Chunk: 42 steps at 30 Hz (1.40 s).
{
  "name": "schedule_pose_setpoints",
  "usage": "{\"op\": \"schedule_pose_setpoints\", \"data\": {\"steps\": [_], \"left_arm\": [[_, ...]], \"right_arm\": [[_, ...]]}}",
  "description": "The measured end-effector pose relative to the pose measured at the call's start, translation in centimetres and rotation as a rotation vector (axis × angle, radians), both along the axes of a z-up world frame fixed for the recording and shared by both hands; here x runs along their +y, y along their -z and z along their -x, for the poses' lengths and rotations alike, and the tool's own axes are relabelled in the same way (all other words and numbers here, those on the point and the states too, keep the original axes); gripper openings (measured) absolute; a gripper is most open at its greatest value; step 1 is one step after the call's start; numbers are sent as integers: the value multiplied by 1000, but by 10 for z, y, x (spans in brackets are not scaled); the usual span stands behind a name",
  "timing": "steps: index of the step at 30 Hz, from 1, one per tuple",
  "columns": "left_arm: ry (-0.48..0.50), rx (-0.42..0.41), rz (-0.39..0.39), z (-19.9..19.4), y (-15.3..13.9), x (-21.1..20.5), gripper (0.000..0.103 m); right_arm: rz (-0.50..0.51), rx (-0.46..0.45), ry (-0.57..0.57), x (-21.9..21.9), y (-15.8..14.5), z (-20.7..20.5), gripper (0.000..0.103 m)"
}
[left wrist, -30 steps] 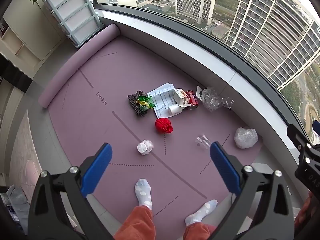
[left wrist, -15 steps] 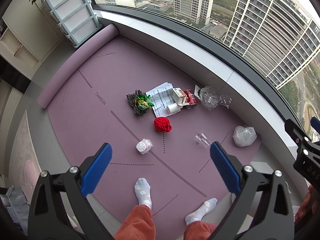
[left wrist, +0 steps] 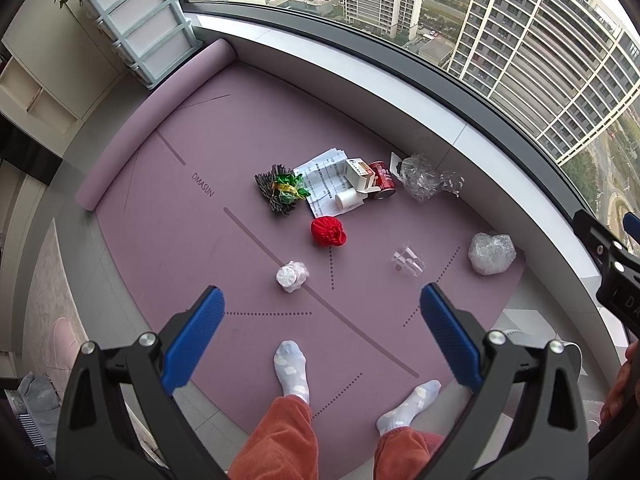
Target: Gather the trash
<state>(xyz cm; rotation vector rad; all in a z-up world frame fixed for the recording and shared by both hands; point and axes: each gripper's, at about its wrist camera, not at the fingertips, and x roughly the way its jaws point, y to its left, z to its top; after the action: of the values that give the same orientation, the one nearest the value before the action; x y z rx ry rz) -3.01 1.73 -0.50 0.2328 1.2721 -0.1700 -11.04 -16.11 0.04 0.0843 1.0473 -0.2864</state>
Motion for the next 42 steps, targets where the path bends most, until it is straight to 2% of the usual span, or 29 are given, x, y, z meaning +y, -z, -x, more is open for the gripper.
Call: {"op": "schedule_pose_setpoints", "data": {"steps": [22, 42], "left_arm": [[-2, 10, 2, 18, 1, 10, 98], [-16, 21, 5, 24, 3, 18, 98]], "right_arm": [[0, 6, -8, 12, 16, 16, 96], [-7, 14, -23, 17, 16, 16, 96]]}}
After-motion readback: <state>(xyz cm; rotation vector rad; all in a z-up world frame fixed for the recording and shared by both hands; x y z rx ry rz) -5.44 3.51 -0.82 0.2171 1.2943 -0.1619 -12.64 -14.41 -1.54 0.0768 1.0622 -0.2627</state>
